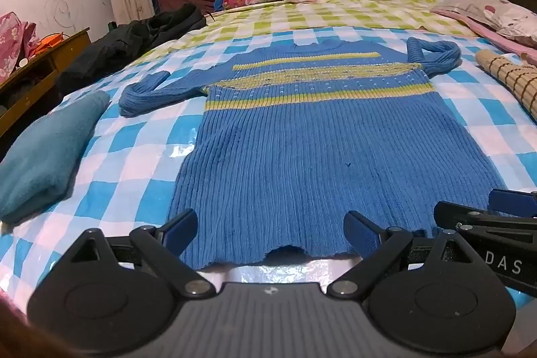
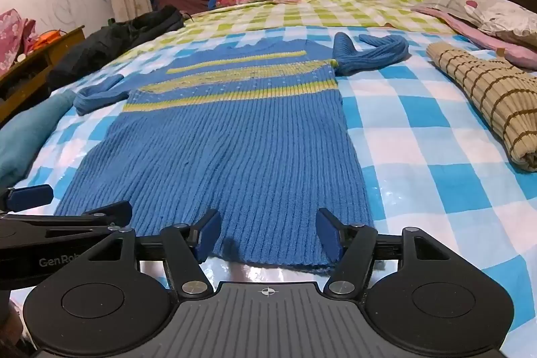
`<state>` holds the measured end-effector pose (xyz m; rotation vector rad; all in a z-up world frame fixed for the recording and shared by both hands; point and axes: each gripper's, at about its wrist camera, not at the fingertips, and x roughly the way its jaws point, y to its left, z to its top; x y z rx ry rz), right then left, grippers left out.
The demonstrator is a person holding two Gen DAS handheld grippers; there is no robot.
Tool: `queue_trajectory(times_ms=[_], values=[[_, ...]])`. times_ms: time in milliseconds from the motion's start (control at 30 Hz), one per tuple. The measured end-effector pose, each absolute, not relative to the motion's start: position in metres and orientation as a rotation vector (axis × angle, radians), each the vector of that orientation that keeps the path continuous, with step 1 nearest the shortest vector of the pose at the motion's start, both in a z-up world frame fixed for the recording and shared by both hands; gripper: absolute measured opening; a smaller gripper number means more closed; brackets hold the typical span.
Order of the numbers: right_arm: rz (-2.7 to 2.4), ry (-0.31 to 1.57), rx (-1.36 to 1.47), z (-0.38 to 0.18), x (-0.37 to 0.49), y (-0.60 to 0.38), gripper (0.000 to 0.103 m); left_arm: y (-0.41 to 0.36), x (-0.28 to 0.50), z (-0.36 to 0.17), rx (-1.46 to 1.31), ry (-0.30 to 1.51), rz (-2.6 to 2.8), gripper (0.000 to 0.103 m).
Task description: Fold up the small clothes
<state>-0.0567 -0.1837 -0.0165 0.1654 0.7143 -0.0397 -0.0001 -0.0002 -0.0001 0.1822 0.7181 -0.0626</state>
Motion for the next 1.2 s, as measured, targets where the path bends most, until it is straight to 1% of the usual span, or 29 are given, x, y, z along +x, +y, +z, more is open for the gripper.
queue_trajectory(times_ms=[267,1200], values=[[-0.04,0.718,0.157,-0.0174,-0.0564,-0.1827,0.064,-0.0043,-0.0007,-0.0025,0.228,0.706,-0.04,0.099],[-0.048,0.719,0.182,-0.0179,-0.0567,-0.1879,0.063,-0.0066,0.0013,-0.0025,0.201,0.714,-0.062,0.098]])
